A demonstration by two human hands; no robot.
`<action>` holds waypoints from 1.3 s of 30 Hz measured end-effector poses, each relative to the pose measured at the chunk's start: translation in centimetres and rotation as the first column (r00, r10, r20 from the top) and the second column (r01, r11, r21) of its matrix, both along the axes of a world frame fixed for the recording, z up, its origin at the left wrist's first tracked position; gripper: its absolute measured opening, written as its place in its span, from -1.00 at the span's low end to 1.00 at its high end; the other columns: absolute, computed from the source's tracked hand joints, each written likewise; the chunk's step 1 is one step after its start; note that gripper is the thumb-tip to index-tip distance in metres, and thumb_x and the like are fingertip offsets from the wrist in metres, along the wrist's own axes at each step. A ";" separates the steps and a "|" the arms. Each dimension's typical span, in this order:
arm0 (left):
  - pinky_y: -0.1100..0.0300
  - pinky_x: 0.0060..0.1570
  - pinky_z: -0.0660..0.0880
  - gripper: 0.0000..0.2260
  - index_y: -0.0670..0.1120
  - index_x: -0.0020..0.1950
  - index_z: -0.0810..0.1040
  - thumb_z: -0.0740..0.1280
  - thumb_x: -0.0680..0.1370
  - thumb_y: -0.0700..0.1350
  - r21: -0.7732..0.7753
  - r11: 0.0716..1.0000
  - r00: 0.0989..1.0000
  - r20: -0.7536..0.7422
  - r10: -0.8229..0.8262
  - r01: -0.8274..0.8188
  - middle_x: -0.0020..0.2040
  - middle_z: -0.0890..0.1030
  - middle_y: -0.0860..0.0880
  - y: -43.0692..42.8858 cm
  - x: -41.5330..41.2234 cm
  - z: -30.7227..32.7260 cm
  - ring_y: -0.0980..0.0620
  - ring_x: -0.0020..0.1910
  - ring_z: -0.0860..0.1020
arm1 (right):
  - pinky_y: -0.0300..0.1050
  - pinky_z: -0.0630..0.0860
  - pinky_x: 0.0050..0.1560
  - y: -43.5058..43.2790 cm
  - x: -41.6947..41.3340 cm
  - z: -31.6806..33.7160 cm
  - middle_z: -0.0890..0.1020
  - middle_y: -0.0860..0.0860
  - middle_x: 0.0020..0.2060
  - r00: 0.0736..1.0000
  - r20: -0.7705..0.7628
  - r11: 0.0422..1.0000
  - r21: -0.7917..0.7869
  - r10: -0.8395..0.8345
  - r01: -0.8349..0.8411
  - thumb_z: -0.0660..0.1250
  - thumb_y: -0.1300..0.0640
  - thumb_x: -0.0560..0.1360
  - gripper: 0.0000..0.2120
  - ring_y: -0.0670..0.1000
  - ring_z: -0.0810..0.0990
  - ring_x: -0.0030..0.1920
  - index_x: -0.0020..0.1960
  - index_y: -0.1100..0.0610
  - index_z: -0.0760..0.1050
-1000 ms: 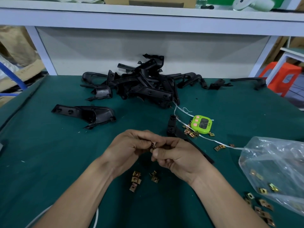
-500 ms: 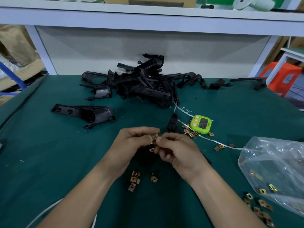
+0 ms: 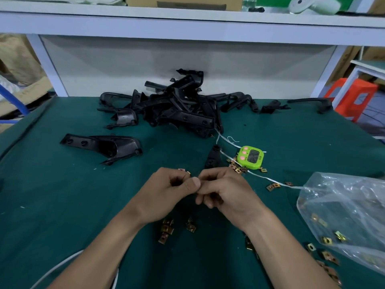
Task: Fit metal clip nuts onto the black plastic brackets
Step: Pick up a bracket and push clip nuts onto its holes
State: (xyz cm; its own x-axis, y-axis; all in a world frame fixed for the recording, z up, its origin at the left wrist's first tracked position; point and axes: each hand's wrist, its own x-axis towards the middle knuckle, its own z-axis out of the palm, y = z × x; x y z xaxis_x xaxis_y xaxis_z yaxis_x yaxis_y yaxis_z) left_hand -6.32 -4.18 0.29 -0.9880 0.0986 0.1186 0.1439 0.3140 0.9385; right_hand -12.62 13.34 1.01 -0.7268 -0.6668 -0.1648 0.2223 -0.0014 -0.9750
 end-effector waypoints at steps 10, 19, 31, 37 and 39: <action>-0.05 -0.06 0.27 -0.52 -0.46 -0.23 0.47 0.35 0.64 -0.04 0.357 0.933 0.997 0.079 0.013 -0.040 -0.27 0.39 -0.48 0.9 0.0 0.8 -0.20 -0.17 0.36 | -0.24 0.22 -0.49 -1.0 0.5 -0.5 0.54 0.19 -0.46 0.975 0.222 0.978 -0.197 -0.028 0.073 0.39 0.33 0.29 -0.91 -0.04 0.35 -0.57 -0.37 0.21 0.61; 0.32 -0.30 0.34 -0.59 -0.35 -0.31 0.53 0.35 0.61 -0.07 0.274 0.951 0.988 0.104 0.117 -0.142 -0.38 0.48 -0.11 1.3 -0.7 1.1 0.09 -0.37 0.38 | -0.23 0.20 -0.50 -1.2 0.8 -0.3 0.50 0.19 -0.44 0.933 0.321 0.965 -0.149 -0.161 0.217 0.33 0.38 0.33 -0.86 -0.03 0.30 -0.58 -0.37 0.26 0.59; 0.37 -0.34 0.34 -0.71 -0.04 -0.35 0.71 0.41 0.49 0.07 0.243 0.969 0.978 0.211 -0.007 -0.045 -0.41 0.58 0.04 -0.8 0.0 -0.2 0.16 -0.37 0.43 | -0.18 0.53 -0.27 -0.7 1.0 -0.2 0.72 0.14 -0.24 0.921 -0.388 0.999 0.017 -0.034 0.044 0.50 0.41 0.39 -0.74 0.07 0.66 -0.27 -0.01 0.13 0.71; 0.37 -0.32 0.38 -0.70 -0.08 -0.33 0.70 0.39 0.54 0.03 0.264 0.962 0.992 0.118 0.042 -0.073 -0.38 0.60 -0.01 -0.2 -0.2 -0.1 0.18 -0.35 0.45 | -0.17 0.55 -0.32 -0.4 0.7 -0.1 0.71 0.20 -0.28 0.934 -0.335 0.992 -0.028 -0.123 0.120 0.57 0.36 0.35 -0.87 0.08 0.66 -0.32 -0.14 0.24 0.68; 0.32 -0.30 0.38 -0.64 -0.16 -0.32 0.68 0.41 0.58 0.03 0.257 0.961 0.994 0.073 0.084 -0.100 -0.38 0.60 -0.12 0.2 -0.3 -0.3 0.13 -0.34 0.44 | -0.18 0.55 -0.33 -0.5 0.8 0.0 0.71 0.18 -0.30 0.927 -0.335 0.985 -0.033 -0.169 0.168 0.58 0.36 0.34 -0.86 0.06 0.66 -0.35 -0.15 0.23 0.69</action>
